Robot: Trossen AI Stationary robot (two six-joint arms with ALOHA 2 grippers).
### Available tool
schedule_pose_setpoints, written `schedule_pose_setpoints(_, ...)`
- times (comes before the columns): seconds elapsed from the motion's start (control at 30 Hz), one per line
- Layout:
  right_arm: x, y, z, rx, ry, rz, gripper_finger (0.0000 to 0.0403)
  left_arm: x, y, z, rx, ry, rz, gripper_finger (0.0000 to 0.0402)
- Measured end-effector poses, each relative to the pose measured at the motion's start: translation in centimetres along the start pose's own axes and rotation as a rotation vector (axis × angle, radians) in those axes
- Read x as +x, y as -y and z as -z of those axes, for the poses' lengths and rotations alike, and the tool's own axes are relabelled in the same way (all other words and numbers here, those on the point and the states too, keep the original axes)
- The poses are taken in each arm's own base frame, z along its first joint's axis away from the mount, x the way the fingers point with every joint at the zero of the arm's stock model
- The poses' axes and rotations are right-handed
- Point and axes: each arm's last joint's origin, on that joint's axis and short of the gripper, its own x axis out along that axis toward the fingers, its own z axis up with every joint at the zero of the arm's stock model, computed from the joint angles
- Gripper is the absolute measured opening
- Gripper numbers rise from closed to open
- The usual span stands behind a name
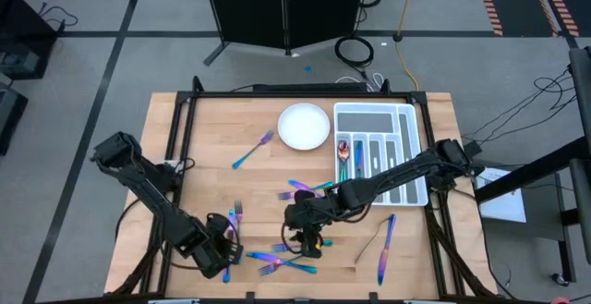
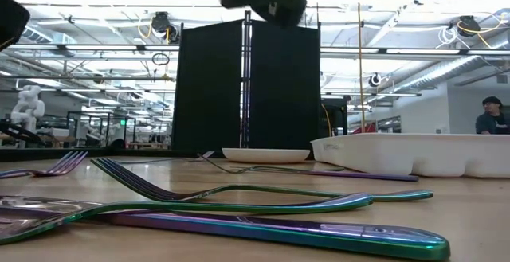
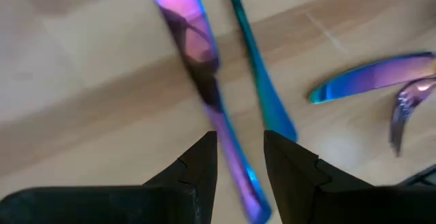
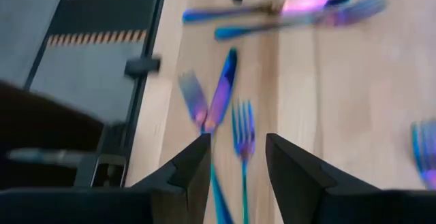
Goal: Sort silverware
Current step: Put the purple knife into the white silverware tray
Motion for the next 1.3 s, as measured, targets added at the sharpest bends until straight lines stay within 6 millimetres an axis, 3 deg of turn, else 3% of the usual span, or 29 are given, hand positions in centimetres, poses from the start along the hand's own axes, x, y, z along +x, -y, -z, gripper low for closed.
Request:
schedule_pose_setpoints(0.37, -1.8, 1.8, -0.1, -0.101, -0.094, -0.031, 0.0132, 1.2, 1.2, 0.4, -0.062, 0.057, -0.127, 0.0121)
schedule_pose_setpoints(0.83, -2.0, 2.2, 0.5, -0.138, -0.160, -0.012, 0.0132, 2.9, 1.5, 0.5, -0.068, 0.072, -0.198, 0.0117)
schedule_pose_setpoints(1.17, -2.0, 2.3, 0.6, -0.135, -0.174, -0.008, 0.0132, 2.9, 1.2, 0.1, -0.031, 0.104, -0.235, 0.0030)
schedule_pose_setpoints(1.3, -2.0, 2.3, 0.6, -0.127, -0.174, -0.007, 0.0132, 3.0, 0.9, -0.1, -0.026, 0.110, -0.243, 0.0013)
